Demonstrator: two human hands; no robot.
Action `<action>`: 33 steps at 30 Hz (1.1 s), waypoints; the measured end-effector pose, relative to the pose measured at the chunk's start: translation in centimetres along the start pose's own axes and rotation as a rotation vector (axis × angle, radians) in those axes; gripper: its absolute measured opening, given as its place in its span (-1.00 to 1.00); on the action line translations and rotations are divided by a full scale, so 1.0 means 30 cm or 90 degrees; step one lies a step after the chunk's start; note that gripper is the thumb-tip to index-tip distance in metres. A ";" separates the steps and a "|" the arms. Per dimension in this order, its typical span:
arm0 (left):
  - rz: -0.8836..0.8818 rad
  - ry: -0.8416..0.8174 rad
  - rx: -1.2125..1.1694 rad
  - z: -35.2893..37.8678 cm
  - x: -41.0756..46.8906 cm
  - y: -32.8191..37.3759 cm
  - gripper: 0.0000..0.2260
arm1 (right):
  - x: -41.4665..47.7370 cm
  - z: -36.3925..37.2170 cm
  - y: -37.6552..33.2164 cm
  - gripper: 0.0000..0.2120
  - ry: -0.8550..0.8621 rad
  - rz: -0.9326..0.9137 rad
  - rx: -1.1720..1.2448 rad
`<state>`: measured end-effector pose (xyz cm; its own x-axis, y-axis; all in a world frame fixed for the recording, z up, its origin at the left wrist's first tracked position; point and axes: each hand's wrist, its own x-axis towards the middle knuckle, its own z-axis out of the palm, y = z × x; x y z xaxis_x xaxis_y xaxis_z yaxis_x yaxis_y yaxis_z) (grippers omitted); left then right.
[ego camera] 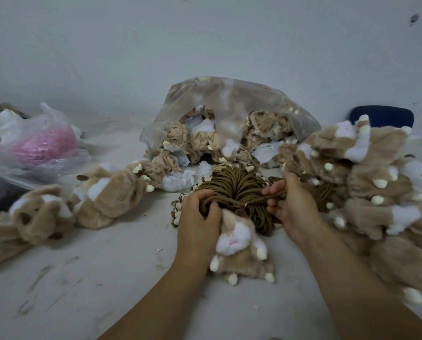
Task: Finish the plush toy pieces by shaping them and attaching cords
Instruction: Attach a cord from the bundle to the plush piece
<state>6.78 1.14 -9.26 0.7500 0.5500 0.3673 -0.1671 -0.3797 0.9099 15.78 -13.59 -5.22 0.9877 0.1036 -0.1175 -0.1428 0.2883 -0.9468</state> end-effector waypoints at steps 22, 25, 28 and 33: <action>0.096 -0.256 -0.040 -0.011 -0.064 0.033 -0.38 | -0.015 0.008 0.077 -0.66 -0.229 -0.466 -1.005; 0.119 -0.272 0.002 -0.014 -0.061 0.041 -0.40 | -0.007 -0.007 0.091 -0.72 -0.221 -0.465 -0.985; 0.148 -0.228 0.006 -0.013 -0.042 0.047 -0.47 | -0.004 -0.016 0.102 -0.72 -0.295 -0.435 -0.920; 0.116 -0.220 0.097 -0.011 -0.017 0.039 -0.59 | 0.011 -0.037 0.104 -0.76 -0.355 -0.398 -0.833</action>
<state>6.00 0.67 -8.32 0.8918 0.1924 0.4095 -0.2393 -0.5675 0.7878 15.73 -13.70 -8.55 0.6765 0.7018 0.2231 0.7148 -0.5529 -0.4282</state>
